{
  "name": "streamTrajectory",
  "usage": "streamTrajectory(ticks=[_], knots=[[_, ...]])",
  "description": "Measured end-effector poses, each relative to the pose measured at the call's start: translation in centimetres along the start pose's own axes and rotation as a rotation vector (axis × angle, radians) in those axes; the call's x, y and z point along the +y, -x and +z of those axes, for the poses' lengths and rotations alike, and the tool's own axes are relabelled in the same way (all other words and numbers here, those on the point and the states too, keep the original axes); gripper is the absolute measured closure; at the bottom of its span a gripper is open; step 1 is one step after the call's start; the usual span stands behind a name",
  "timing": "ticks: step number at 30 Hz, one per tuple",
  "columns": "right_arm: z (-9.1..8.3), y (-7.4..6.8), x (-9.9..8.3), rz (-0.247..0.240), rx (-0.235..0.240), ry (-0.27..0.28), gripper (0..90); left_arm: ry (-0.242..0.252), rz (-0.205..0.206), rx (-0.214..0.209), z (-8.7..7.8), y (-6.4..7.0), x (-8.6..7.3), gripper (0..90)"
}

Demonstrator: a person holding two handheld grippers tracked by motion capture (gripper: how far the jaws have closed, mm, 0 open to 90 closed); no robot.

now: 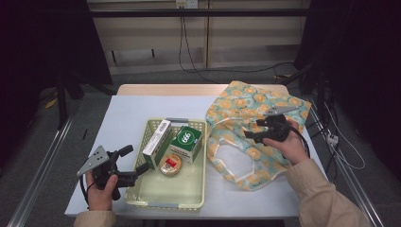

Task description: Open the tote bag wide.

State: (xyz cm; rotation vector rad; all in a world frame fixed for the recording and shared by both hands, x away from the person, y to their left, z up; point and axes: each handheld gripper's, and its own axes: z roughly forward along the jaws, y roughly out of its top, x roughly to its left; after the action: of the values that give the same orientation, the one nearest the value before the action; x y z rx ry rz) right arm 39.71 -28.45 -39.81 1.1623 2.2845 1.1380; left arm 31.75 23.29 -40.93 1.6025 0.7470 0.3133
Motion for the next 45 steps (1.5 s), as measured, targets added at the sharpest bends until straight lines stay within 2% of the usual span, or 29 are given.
streamTrajectory(ticks=[2,5,6,8,10,11,13,14,16,17,19,21,23,24,26,29,32,34,35,37,41,43,45], knots=[[-0.7,-0.4,-1.7,0.002,-0.007,0.003,30.2,0.002,-0.001,0.002,0.0,0.0,0.0,4.0],[-1.3,-0.6,-4.1,0.002,-0.051,0.018,35.4,-0.005,0.000,0.000,0.2,0.0,0.0,4.0],[-1.3,-0.5,-4.5,-0.008,-0.063,-0.012,35.7,-0.005,0.000,0.000,0.3,0.0,0.0,4.0],[-1.3,-0.2,-5.3,-0.015,-0.085,-0.019,41.4,-0.007,0.002,-0.001,0.3,0.0,0.0,4.0],[-1.1,-0.1,-5.9,-0.009,-0.044,-0.046,45.3,-0.005,0.001,0.001,0.3,0.0,0.0,4.0],[-0.9,-0.3,-6.1,-0.025,-0.046,-0.053,45.3,-0.003,-0.002,0.002,0.3,0.0,0.0,4.0],[-0.3,-0.6,-6.4,-0.100,-0.073,-0.103,46.8,0.000,-0.007,0.002,0.2,-0.1,0.0,4.0],[-0.1,-0.5,-6.5,-0.111,-0.092,-0.109,46.8,-0.002,-0.005,0.002,0.2,-0.2,0.0,4.0],[0.3,-0.1,-6.7,-0.106,-0.100,-0.129,48.2,-0.006,-0.009,0.002,0.3,-0.1,-0.1,4.0],[0.4,0.0,-6.9,-0.092,-0.099,-0.121,50.4,-0.010,-0.002,0.001,0.4,-0.1,-0.1,4.0],[0.3,0.3,-7.0,-0.068,-0.075,-0.113,63.4,-0.005,-0.004,-0.003,0.4,0.0,0.0,4.0],[0.2,0.6,-7.0,-0.041,-0.075,-0.115,78.9,-0.002,0.000,-0.004,0.4,0.0,0.1,4.0],[0.0,0.8,-7.1,-0.022,-0.061,-0.118,90.0,-0.001,0.002,-0.007,0.5,0.0,0.1,4.0],[-0.1,0.8,-7.1,-0.017,-0.065,-0.118,90.0,-0.002,0.003,-0.008,0.6,0.1,0.1,4.0],[-0.2,0.4,-7.0,-0.019,-0.031,-0.140,90.0,0.001,0.001,-0.011,0.7,0.1,0.2,4.0],[-0.9,-1.0,-6.6,-0.041,0.001,-0.161,90.0,0.001,0.006,-0.012,0.9,0.2,0.2,4.0],[-2.1,-2.5,-5.9,-0.047,0.056,-0.142,90.0,-0.001,0.013,-0.017,1.1,0.2,0.3,4.0],[-2.6,-3.0,-5.3,-0.061,0.055,-0.107,90.0,-0.006,0.019,-0.016,1.1,0.1,0.3,4.0],[-2.7,-2.9,-4.9,-0.061,0.055,-0.101,90.0,-0.006,0.012,-0.016,1.2,0.1,0.3,4.0],[-2.9,-2.2,-4.3,-0.072,0.016,-0.077,90.0,-0.008,0.014,-0.012,1.2,0.1,0.2,4.0],[-2.6,0.5,-4.2,-0.043,-0.025,-0.043,90.0,-0.010,0.024,-0.010,1.1,0.2,0.3,4.0],[-2.4,1.8,-4.7,-0.010,-0.061,-0.057,90.0,-0.011,0.022,-0.006,1.0,0.2,0.2,4.0],[-2.3,2.6,-5.1,0.003,-0.087,-0.071,90.0,-0.012,0.017,-0.002,0.9,0.1,0.1,4.0]])
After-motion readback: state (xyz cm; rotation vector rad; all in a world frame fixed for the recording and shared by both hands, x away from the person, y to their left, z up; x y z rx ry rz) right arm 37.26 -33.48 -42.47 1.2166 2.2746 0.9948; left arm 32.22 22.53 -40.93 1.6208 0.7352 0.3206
